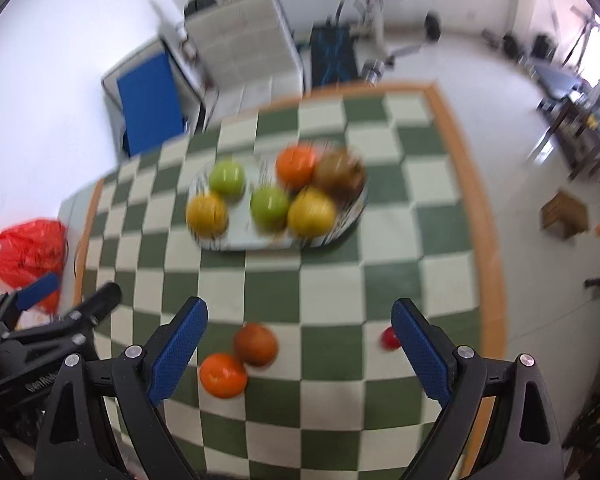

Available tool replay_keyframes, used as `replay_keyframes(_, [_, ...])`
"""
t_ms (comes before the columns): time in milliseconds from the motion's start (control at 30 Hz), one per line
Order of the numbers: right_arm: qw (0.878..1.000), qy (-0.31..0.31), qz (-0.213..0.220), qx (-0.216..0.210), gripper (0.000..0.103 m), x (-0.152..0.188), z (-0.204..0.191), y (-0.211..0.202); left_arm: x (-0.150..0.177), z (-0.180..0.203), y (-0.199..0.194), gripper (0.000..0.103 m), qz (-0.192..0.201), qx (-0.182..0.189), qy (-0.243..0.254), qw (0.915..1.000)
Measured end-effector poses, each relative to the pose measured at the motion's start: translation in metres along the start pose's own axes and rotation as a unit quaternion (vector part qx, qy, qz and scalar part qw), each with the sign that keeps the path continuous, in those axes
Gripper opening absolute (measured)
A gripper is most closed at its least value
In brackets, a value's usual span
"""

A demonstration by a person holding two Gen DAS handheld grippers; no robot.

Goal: Organize fruits
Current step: 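Grasp the tangerine with the left tool while the right tool grasps the dark red-brown orange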

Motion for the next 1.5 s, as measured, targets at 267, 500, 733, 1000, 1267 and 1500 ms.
replay_keyframes(267, [0.992,-0.016,-0.125,-0.026,0.089,0.043,-0.034,0.137,0.044,-0.029,0.088,0.103,-0.111,-0.052,-0.016,0.9924])
replay_keyframes(500, [0.983,-0.042,-0.178,-0.036,0.061,0.069,-0.057,0.192,0.065,-0.036,0.115,0.103,-0.156,-0.044,-0.026,0.9865])
replay_keyframes(733, [0.986,-0.028,-0.163,-0.028,0.059,0.079,-0.030,0.170,0.079,0.001,0.104,0.103,-0.176,0.044,-0.010,0.9833])
replay_keyframes(1000, [0.981,0.035,-0.186,-0.030,0.059,0.103,0.029,0.161,0.104,0.059,0.118,0.103,-0.212,0.100,0.049,0.9708])
replay_keyframes(1267, [0.977,0.071,-0.198,-0.044,0.059,0.119,0.046,0.171,0.112,0.074,0.138,0.063,-0.223,0.113,0.068,0.9658])
replay_keyframes(1500, [0.977,0.067,-0.200,-0.032,0.067,0.120,0.048,0.171,0.113,0.075,0.140,0.062,-0.221,0.115,0.059,0.9667])
Point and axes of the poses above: each gripper's, at about its wrist camera, not at the fingertips, and y roughly the way its jaws point, z to its right, x to its underside, the point moved 6 cm from there along y, roughly the way its jaws point, and after that the axes turned 3 degrees about x, right-handed, at the moved point
